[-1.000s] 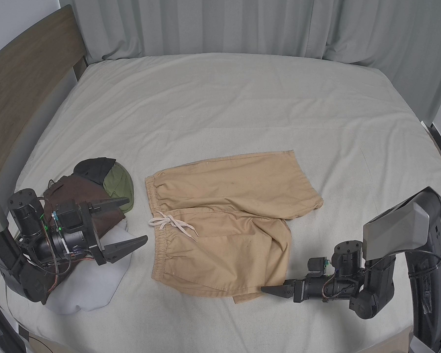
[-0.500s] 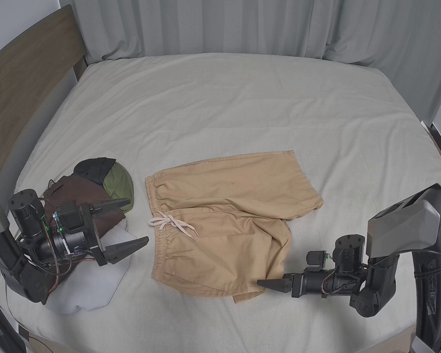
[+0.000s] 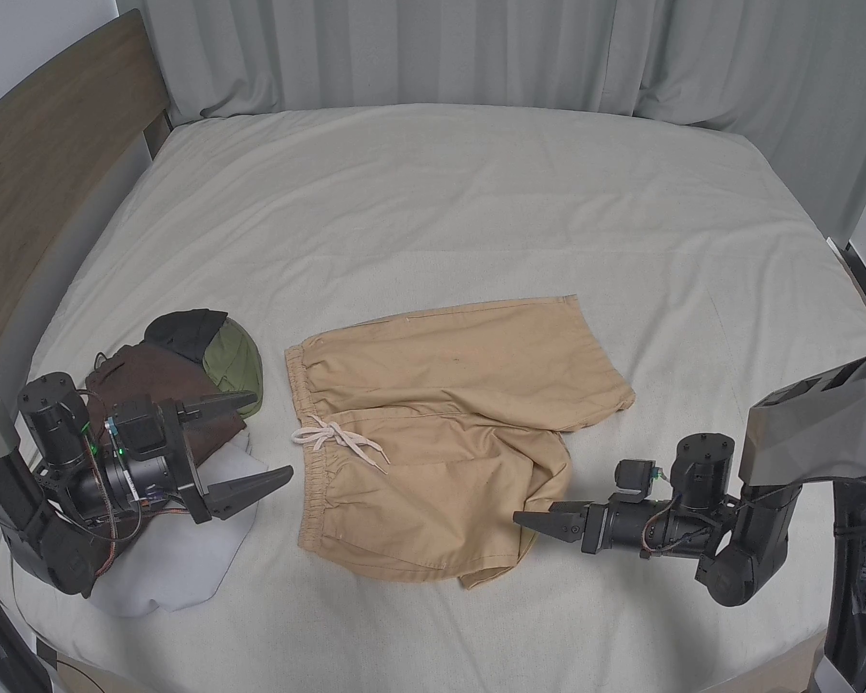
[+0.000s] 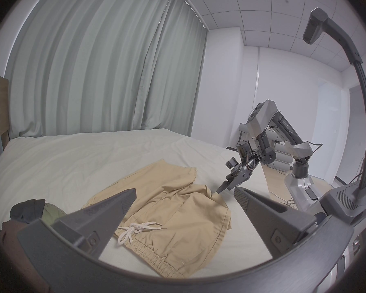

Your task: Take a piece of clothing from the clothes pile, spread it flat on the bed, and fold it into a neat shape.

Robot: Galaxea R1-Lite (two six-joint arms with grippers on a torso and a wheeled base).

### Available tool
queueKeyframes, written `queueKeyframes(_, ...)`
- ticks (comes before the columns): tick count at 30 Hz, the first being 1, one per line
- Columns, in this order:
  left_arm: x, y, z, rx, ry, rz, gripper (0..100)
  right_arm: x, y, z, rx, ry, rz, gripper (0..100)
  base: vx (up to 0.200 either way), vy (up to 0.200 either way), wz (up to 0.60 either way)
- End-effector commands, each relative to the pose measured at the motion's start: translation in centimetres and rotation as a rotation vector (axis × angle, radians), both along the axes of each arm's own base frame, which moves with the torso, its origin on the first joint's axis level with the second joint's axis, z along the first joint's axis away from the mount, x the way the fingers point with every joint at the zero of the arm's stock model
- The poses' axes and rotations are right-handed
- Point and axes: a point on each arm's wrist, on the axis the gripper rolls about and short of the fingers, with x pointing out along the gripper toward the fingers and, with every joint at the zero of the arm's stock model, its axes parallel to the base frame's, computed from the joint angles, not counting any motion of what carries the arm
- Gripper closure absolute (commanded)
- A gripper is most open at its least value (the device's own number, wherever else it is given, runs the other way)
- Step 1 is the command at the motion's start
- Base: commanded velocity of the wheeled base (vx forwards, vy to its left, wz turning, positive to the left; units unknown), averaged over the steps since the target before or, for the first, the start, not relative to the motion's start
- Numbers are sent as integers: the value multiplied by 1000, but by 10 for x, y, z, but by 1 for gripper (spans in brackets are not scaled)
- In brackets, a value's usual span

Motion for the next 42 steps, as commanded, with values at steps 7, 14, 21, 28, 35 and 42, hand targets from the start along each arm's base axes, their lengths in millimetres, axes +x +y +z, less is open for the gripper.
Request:
queueKeyframes(7,0,0,-1,1,4,-2,0,13,-1,8,7,-58,-61,0,0,0,0)
queueKeyframes(14,0,0,-2,1,8,-2,0,6,-5,0,-22,-21,-74,0,0,0,0)
queueKeyframes(21,-1,-1,-2,1,10,-3,0,-14,-13,-17,-112,28,-54,0,0,0,0)
queueKeyframes(28,-1,-2,-2,1,8,-6,0,-27,-18,-28,-149,90,-44,0,0,0,0)
queueKeyframes(35,-1,-2,-2,1,10,-5,0,-27,-16,-41,-164,129,-38,0,0,0,0)
queueKeyframes(42,-1,-2,-1,1,5,-6,0,-20,-8,-50,-149,134,-36,0,0,0,0)
